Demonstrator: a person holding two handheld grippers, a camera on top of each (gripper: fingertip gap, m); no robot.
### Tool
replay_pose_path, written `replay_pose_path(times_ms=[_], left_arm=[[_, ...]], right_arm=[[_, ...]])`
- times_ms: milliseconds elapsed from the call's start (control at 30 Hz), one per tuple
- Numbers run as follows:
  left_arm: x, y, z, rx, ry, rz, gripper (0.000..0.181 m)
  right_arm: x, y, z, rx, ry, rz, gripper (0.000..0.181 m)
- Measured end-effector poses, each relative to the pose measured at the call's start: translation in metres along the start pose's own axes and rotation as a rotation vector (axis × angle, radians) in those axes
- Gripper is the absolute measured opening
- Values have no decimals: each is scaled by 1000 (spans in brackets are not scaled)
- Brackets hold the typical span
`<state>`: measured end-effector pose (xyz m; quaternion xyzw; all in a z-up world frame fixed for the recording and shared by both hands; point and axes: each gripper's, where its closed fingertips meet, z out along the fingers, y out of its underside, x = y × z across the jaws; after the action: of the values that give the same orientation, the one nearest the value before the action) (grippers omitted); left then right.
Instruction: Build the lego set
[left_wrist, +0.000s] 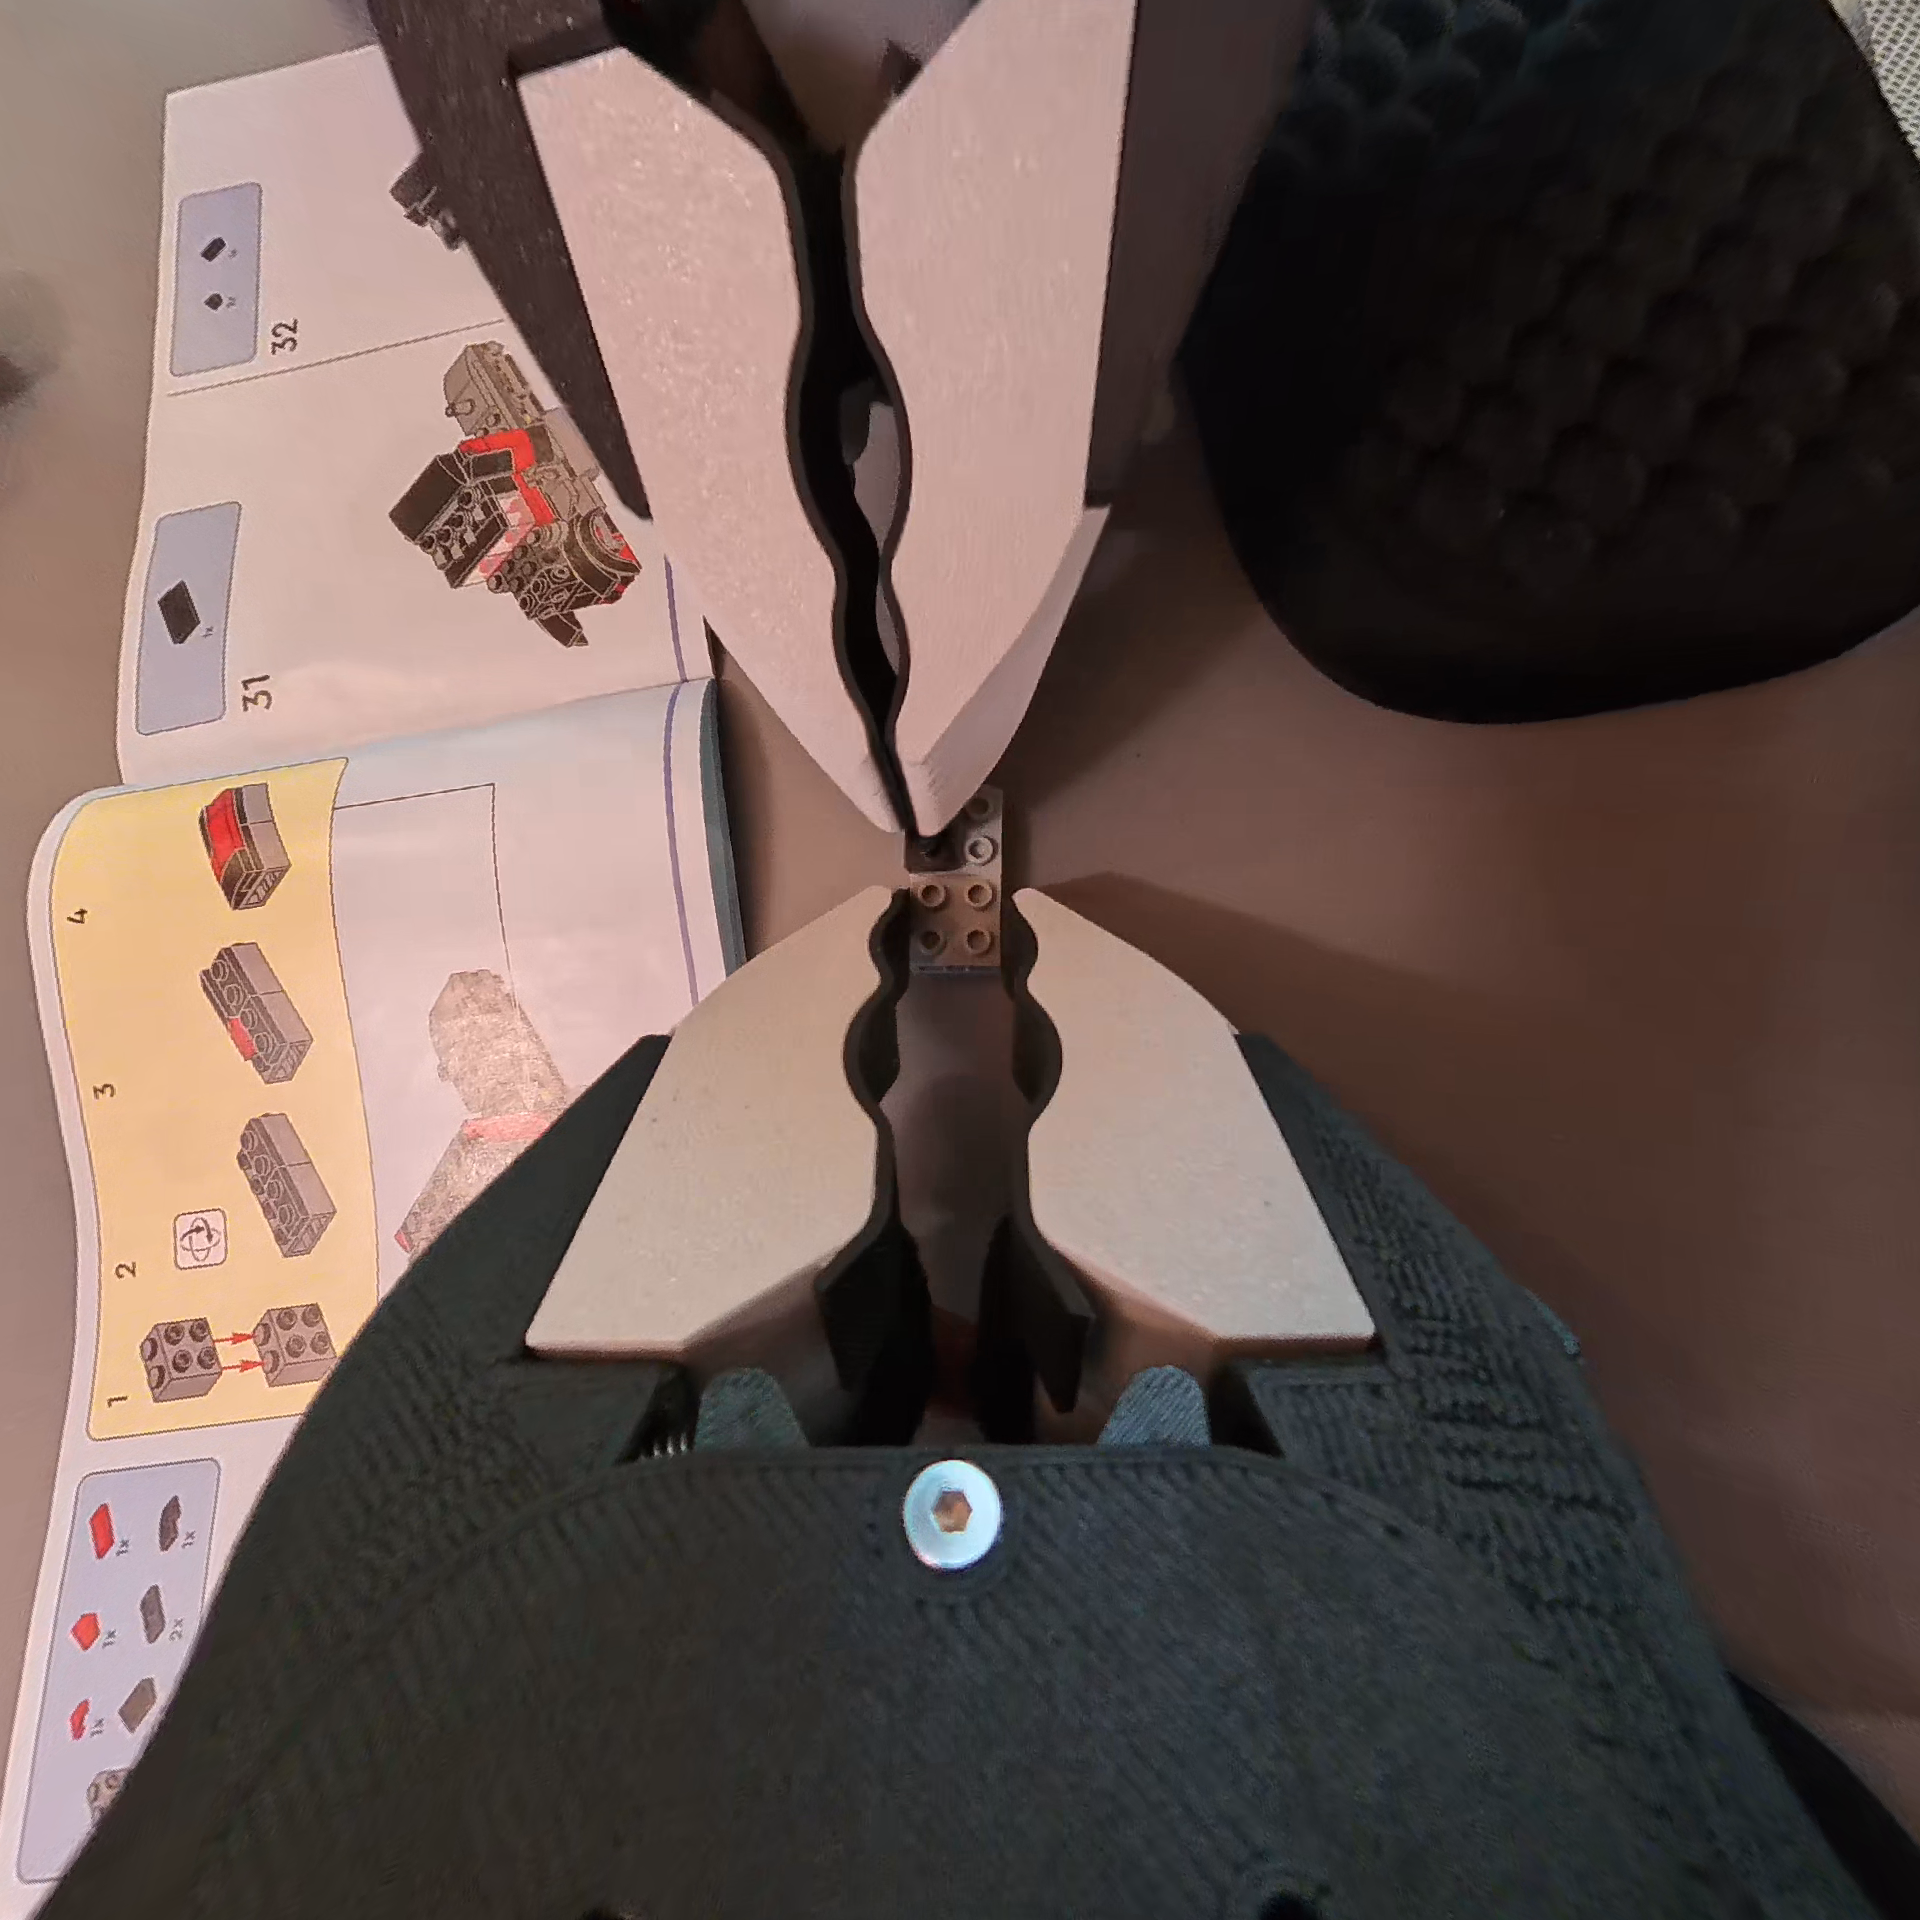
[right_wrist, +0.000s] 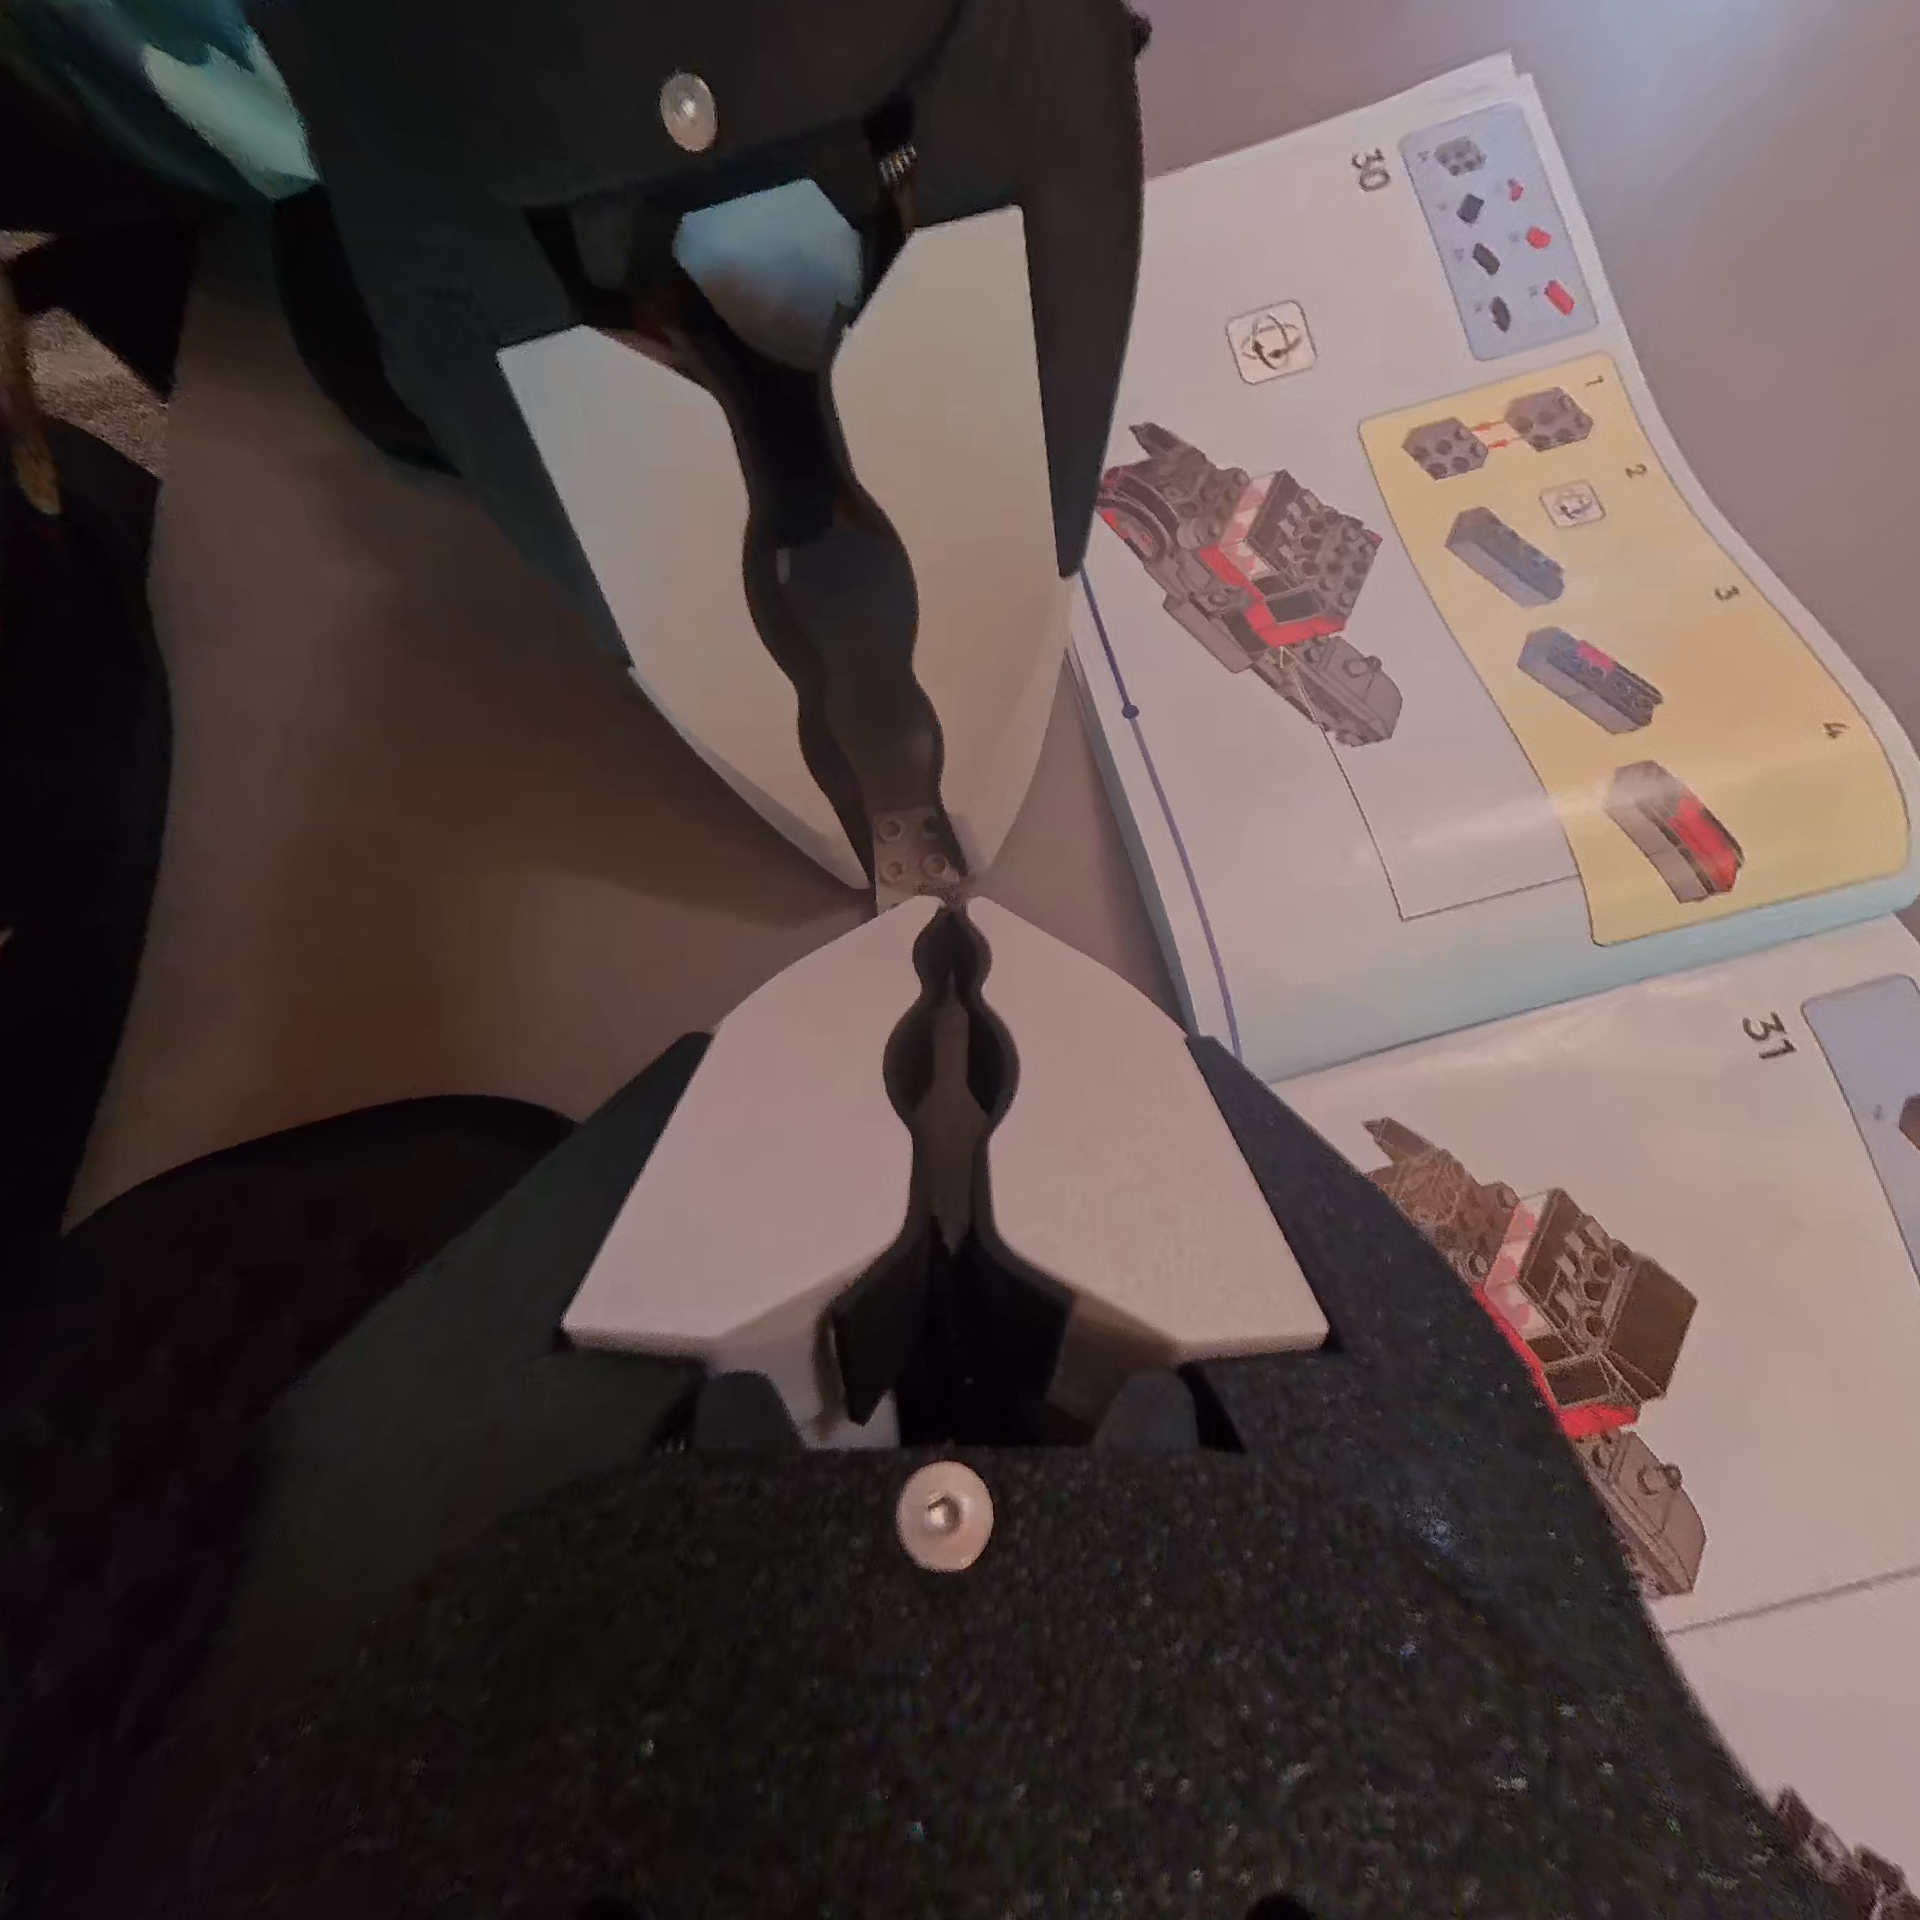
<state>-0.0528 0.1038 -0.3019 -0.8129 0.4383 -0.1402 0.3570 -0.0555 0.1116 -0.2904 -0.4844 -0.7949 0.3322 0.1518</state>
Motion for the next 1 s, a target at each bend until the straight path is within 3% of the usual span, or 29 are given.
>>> replay_pose_path(times_ms=[267,433,667,1000], left_arm=[[1,0,0,8,13,3,17],[1,0,0,15,14,8,17],[2,0,0,28,19,19,17],[2,0,0,36,24,26,17]], right_arm=[[-2,1,0,-38,66,-41,0],[-3,3,1,-149,87,-89,0],[-3,3,1,-223,-42,97,0],[-4,4,2,-372,-11,58,0]])
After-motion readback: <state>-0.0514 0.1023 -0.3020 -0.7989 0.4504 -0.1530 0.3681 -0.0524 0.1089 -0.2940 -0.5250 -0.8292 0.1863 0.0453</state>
